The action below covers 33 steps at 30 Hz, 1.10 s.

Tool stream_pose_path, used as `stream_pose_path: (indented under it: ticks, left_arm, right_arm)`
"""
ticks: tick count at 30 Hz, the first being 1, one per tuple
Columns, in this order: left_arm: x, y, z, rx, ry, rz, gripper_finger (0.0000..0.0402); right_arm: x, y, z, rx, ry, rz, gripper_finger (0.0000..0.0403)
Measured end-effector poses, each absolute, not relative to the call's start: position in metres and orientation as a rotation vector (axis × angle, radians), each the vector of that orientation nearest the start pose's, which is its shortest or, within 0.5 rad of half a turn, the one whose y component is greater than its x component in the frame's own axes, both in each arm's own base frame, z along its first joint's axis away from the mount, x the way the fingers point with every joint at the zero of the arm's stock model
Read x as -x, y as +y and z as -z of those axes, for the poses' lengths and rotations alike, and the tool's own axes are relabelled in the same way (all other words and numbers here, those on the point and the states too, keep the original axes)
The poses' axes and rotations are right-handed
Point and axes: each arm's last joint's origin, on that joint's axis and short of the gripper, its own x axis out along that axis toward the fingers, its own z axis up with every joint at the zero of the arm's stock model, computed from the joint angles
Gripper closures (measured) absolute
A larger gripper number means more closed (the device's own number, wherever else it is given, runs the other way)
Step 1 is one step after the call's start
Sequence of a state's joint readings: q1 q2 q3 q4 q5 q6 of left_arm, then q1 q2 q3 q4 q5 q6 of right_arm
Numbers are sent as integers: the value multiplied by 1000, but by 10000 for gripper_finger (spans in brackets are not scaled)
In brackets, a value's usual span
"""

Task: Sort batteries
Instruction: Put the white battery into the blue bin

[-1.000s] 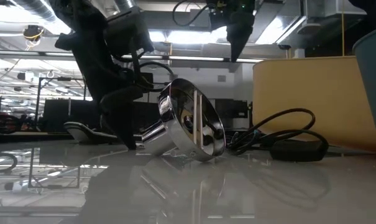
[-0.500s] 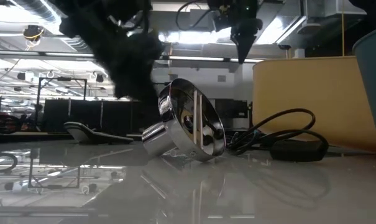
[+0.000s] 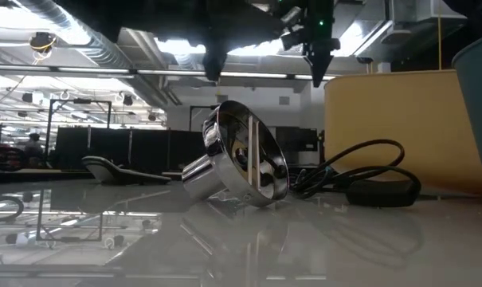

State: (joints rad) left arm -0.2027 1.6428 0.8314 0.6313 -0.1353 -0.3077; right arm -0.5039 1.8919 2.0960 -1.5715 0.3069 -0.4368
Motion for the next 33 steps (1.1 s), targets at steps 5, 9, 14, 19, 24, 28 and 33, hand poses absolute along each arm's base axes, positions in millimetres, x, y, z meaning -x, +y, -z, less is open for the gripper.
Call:
stream_pose_path:
  ticks: [5, 9, 14, 19, 24, 28, 33]
  left_arm:
    - [-377, -83, -205, 273, 191, 59, 373]
    - [-417, -100, -206, 236, 158, 103, 373]
    - [-462, -125, -208, 179, 139, 153, 373]
    - [-492, -151, -195, 171, 186, 182, 373]
    - [-505, -173, -182, 172, 229, 207, 373]
    - [-504, -183, -176, 184, 285, 215, 373]
    - [-501, -190, -176, 174, 296, 224, 373]
  right_arm:
    - [-293, -192, -369, 162, 1512, 409, 397]
    - [-289, -200, -369, 137, 1503, 439, 397]
    - [-290, -203, -370, 119, 1472, 472, 397]
    - [-293, -203, -370, 105, 1439, 454, 397]
    - [-294, -202, -370, 69, 1422, 438, 397]
    - [-293, -202, -370, 46, 1416, 459, 397]
    - [-293, -202, -370, 43, 1416, 459, 397]
